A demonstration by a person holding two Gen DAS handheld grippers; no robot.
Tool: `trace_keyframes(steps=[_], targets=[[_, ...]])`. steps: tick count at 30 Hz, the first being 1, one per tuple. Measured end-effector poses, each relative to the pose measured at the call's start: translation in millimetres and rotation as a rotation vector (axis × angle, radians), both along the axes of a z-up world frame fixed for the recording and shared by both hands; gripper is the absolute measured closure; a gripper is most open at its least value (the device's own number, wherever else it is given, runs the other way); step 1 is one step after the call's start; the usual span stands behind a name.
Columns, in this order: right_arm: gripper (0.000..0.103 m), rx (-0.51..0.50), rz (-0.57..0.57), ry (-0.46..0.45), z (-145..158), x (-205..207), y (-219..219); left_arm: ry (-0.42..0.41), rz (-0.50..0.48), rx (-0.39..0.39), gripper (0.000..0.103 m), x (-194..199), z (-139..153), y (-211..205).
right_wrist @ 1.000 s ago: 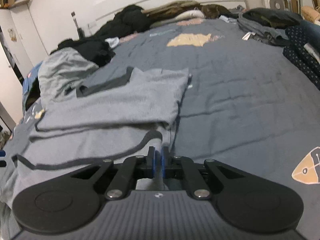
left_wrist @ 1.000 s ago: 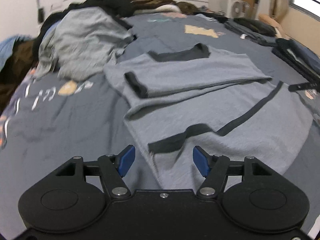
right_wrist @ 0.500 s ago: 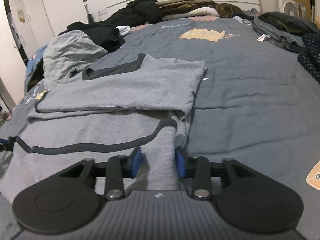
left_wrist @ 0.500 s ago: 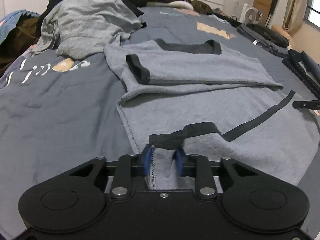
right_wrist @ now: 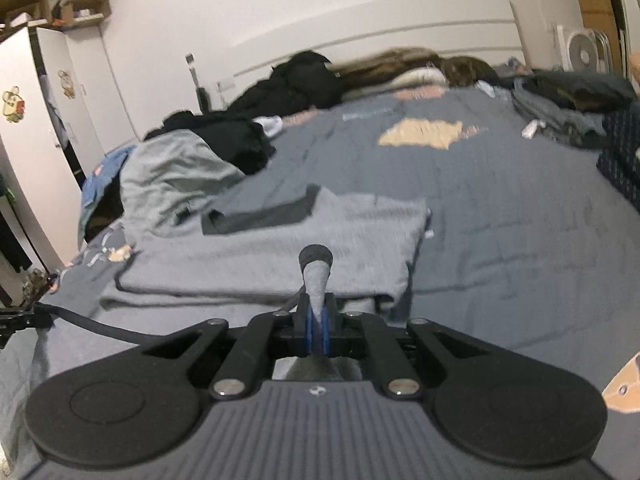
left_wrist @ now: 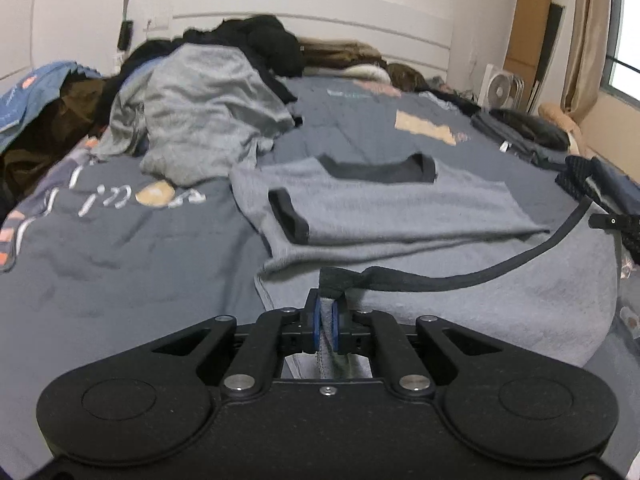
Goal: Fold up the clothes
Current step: 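Lower the folded hem onto the body with both grippers, then open the left gripper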
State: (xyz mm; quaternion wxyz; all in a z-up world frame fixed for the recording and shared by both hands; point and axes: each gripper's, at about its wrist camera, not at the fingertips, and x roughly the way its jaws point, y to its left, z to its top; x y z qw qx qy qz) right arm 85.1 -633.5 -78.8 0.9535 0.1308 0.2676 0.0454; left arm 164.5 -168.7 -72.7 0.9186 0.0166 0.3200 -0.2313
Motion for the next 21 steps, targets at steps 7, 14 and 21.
trace_keyframes(steps=[7,14,21], targets=[[0.099,-0.014,-0.016,-0.038,8,5,1,-0.016,0.001,0.054,0.097,9,0,-7],[0.099,0.021,-0.044,-0.078,18,40,-7,-0.099,-0.011,0.103,0.098,43,19,-26],[0.102,0.001,-0.063,-0.104,34,106,-28,-0.172,-0.016,0.148,0.098,112,49,-44]])
